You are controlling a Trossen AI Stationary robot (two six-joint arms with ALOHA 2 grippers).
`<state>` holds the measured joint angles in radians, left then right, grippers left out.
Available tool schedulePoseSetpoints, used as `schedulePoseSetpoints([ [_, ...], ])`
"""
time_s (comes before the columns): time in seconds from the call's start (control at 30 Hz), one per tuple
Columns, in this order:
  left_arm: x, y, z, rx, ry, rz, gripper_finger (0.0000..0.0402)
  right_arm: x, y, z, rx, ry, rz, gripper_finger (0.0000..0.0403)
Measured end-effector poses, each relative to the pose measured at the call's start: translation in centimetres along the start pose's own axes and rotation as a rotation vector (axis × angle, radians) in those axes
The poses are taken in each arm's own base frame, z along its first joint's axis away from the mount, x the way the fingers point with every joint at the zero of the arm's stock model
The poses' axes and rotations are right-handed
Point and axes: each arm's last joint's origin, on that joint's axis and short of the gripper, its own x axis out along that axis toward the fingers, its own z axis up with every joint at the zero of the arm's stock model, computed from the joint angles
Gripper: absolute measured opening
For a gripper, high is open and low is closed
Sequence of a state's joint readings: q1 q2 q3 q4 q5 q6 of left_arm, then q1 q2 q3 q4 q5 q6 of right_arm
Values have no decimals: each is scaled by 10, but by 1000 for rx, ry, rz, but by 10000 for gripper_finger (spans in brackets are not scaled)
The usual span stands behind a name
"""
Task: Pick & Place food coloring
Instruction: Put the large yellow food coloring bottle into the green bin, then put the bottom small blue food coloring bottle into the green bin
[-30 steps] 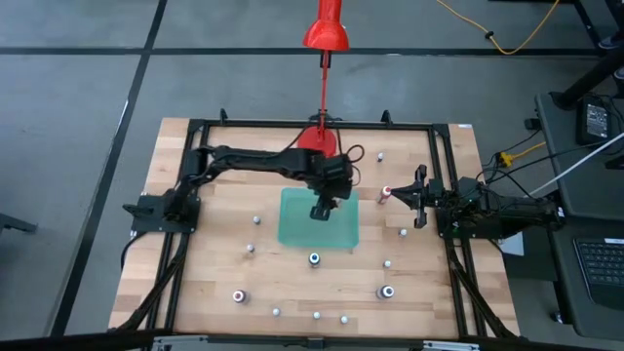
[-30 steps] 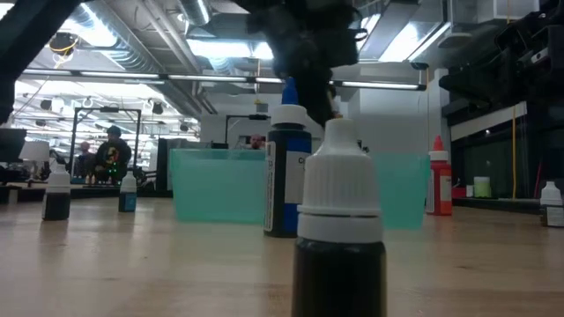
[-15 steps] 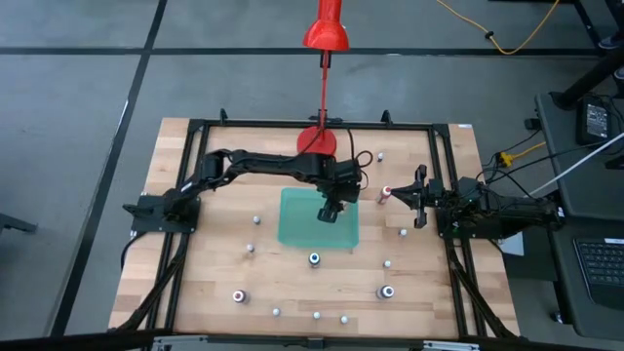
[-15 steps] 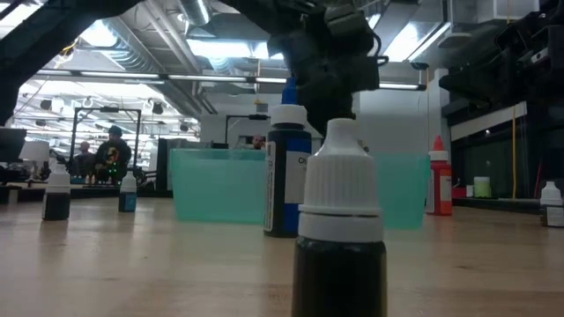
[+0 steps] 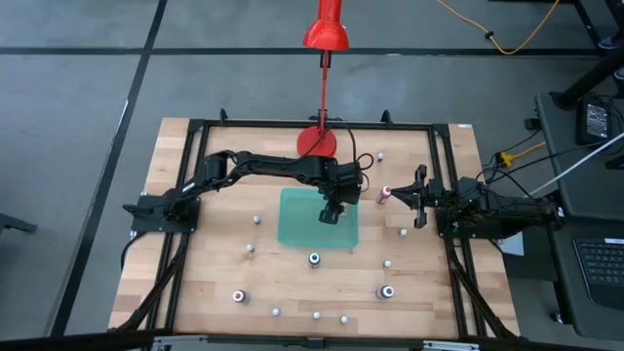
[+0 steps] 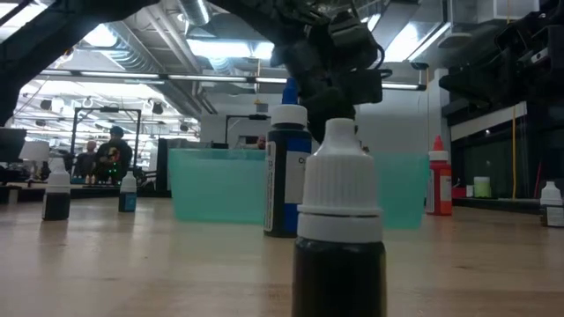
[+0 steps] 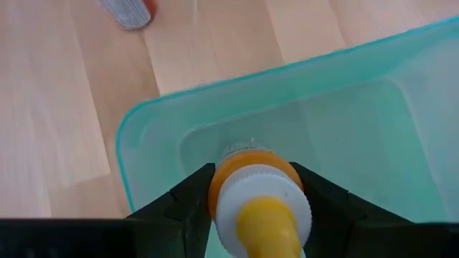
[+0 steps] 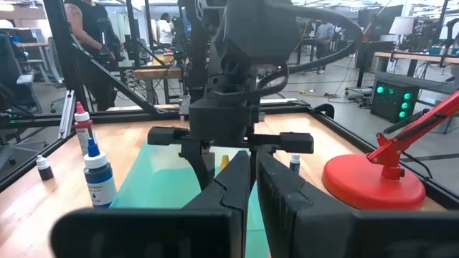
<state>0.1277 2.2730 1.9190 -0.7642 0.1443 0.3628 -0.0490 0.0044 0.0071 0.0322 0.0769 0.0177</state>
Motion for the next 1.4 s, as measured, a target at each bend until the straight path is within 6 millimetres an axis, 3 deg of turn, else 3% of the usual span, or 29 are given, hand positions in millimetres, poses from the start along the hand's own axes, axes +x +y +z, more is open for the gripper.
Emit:
schedulePoseSetpoints([
  [0.23, -3, 2, 0, 14, 19, 64, 185, 0, 0, 0, 0, 0, 0, 31],
  [0.47, -22, 3, 14, 22, -6, 69, 225, 0, 0, 0, 0, 0, 0, 31],
  [0.67, -73, 4, 36, 28, -47, 85, 241, 0, 0, 0, 0, 0, 0, 31],
  [0.8, -110, 11, 39, 45, -54, 32, 239, 0, 0, 0, 0, 0, 0, 31],
  [1.1, -178, 31, -9, -140, 30, -133, 227, 0, 0, 0, 0, 0, 0, 31],
  [1.27, -207, 19, -33, -172, 56, -139, 212, 0, 0, 0, 0, 0, 0, 31],
  [1.4, -218, 0, -59, -224, 86, -151, 204, 0, 0, 0, 0, 0, 0, 31],
])
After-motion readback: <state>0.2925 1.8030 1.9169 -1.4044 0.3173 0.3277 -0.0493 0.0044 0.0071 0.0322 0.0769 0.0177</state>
